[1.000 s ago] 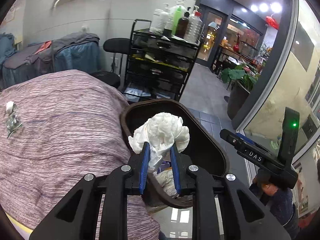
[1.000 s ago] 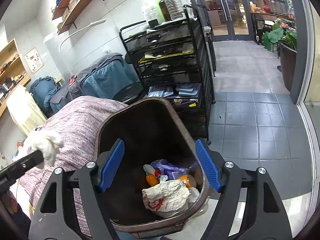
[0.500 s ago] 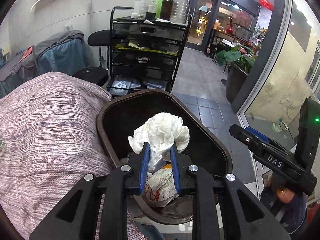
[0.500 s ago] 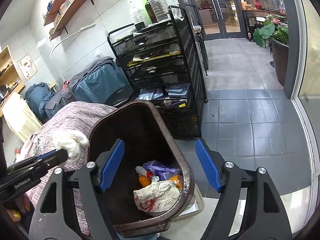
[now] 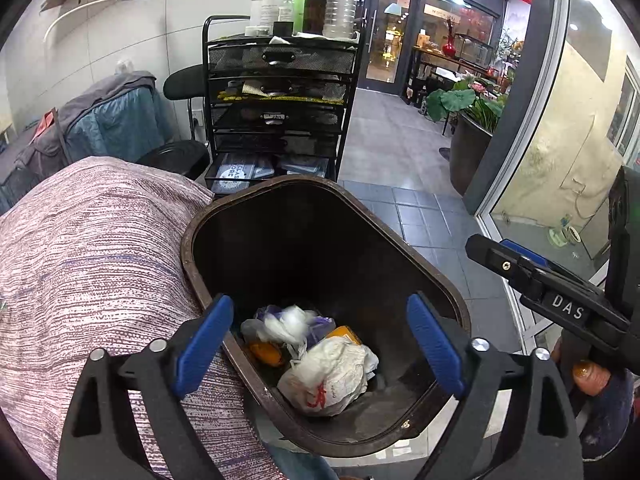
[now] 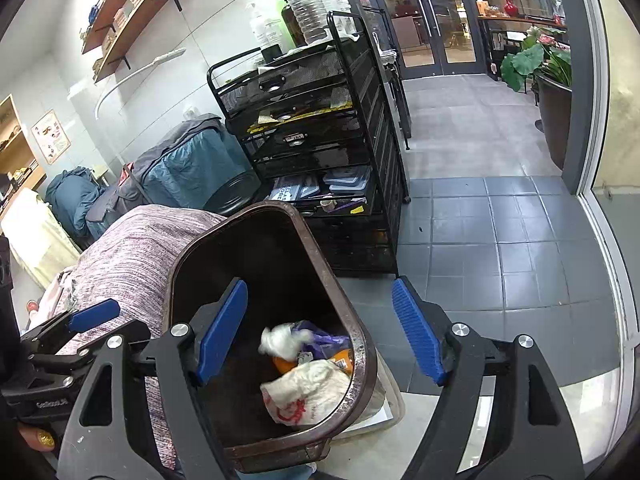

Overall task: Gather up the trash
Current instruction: 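Carry paper bag and tissue to the brown bin and open both tools over it, then move both tools back over the remaining trash on the bed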

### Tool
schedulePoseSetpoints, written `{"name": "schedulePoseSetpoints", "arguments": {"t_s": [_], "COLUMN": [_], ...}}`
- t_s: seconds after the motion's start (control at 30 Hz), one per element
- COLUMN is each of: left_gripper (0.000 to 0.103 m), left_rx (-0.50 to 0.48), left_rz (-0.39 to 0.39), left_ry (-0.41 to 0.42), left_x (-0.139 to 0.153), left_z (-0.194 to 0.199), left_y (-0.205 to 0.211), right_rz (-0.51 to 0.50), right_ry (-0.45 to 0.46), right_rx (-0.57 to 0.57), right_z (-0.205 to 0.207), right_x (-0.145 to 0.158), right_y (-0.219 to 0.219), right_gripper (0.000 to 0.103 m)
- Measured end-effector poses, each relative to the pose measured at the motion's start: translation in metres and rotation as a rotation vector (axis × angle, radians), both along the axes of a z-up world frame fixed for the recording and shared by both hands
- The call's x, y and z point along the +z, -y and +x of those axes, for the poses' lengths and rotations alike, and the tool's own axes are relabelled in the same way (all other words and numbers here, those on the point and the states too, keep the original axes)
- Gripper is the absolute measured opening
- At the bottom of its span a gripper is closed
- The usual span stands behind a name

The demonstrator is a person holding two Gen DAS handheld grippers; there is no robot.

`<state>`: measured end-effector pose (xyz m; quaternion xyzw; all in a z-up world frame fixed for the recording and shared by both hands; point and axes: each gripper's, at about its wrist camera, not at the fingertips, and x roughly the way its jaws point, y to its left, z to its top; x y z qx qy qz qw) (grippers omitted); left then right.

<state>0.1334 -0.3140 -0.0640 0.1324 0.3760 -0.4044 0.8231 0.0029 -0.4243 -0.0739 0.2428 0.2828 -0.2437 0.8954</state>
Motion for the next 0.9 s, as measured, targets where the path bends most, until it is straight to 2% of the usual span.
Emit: {"name": "schedulePoseSetpoints", "arguments": {"t_s": [0.07, 0.5, 0.9], "left_gripper": [0.091, 0.097, 0.097], "left_rx": [0.001, 0.03, 0.166], "left_rz": [-0.007, -0.06, -0.087], "left_ry": [0.007, 0.09, 0.16], "left_x": [0.004, 0.035, 0.055], "left_z": [-0.002, -0.019, -0.012], "left_y": [-0.003, -0.039, -0.104], "right_rz": [-0.003, -0.018, -0.037], "right_ry": [0.001, 0.016, 0.032], "right_rx": [0.004, 0.067, 0.209], "right_z": [0.001, 0.019, 0.058], "right_x": [0.001, 0.01, 0.023], "right_y": [-0.002, -0.025, -0.075], "right_gripper": [0.081, 0.085, 0.085]}}
